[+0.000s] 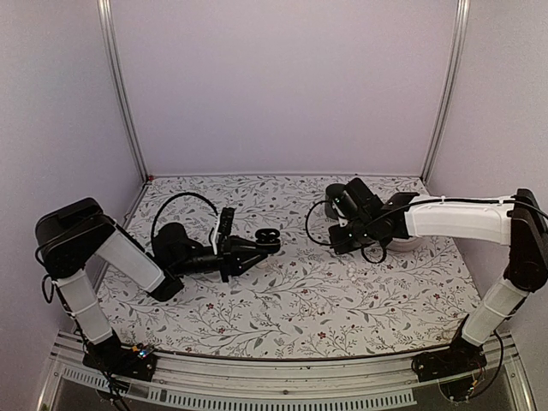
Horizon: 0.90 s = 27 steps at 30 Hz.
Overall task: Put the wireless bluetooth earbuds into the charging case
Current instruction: Pick up the left earbud from the center of the board, then insert the left earbud into the left side groove of the charging case.
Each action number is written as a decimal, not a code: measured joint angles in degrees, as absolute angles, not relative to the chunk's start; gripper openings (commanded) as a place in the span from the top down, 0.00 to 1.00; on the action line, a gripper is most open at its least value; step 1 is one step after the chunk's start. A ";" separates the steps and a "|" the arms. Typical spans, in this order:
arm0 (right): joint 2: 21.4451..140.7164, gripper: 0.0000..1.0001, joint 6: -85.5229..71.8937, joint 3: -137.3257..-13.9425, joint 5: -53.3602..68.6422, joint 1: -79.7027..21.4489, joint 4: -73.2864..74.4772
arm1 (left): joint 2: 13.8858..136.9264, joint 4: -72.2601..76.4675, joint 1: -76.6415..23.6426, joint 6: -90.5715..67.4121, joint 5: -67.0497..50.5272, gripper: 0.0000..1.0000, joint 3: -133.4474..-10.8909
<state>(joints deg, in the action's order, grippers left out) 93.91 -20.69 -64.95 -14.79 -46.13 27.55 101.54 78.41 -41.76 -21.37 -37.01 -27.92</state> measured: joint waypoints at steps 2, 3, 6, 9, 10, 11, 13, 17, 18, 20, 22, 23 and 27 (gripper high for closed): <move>92.97 0.85 -20.25 -66.35 -15.77 -47.29 28.27 | 101.95 78.37 -41.56 -21.71 -38.09 1.00 -28.49; 92.49 0.84 -20.03 -67.07 -16.14 -47.97 28.58 | 102.30 78.28 -41.43 -22.02 -38.63 1.00 -28.93; 91.48 0.84 -19.20 -69.87 -17.10 -50.04 29.69 | 103.83 78.00 -40.97 -23.16 -40.77 1.00 -30.68; 90.83 0.84 -18.31 -72.79 -18.11 -52.07 30.39 | 105.12 76.93 -40.66 -24.25 -42.52 1.00 -32.21; 90.67 0.84 -18.13 -73.60 -18.52 -52.66 30.63 | 105.43 76.29 -40.56 -24.56 -43.07 1.00 -32.69; 90.54 0.84 -17.89 -74.22 -18.90 -53.17 30.85 | 105.54 75.68 -40.49 -24.75 -43.33 1.00 -32.99; 90.26 0.84 -17.50 -75.02 -19.49 -54.02 31.48 | 105.73 74.46 -40.38 -25.15 -43.97 1.00 -33.69; 90.00 0.84 -16.69 -75.83 -20.97 -55.44 32.71 | 106.10 71.99 -40.16 -26.00 -45.74 1.00 -35.42; 89.95 0.84 -16.47 -75.92 -21.32 -55.86 33.01 | 106.13 71.42 -40.10 -26.28 -46.17 1.00 -35.77; 89.93 0.84 -16.01 -76.14 -22.11 -56.73 33.32 | 106.13 70.50 -39.92 -26.92 -47.31 1.00 -36.36; 89.93 0.84 -15.35 -76.34 -22.59 -57.76 33.39 | 106.13 69.06 -39.68 -27.75 -48.60 1.00 -37.23; 89.91 0.84 -15.11 -76.36 -22.76 -58.24 33.36 | 106.13 68.18 -39.55 -28.14 -49.21 1.00 -37.69; 89.67 0.84 -13.52 -76.36 -23.86 -60.07 33.28 | 106.13 65.45 -38.92 -29.76 -52.29 1.00 -39.27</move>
<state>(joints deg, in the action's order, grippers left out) 89.67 -13.52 -76.36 -23.86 -60.07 33.28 106.13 65.45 -38.92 -29.76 -52.29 -39.27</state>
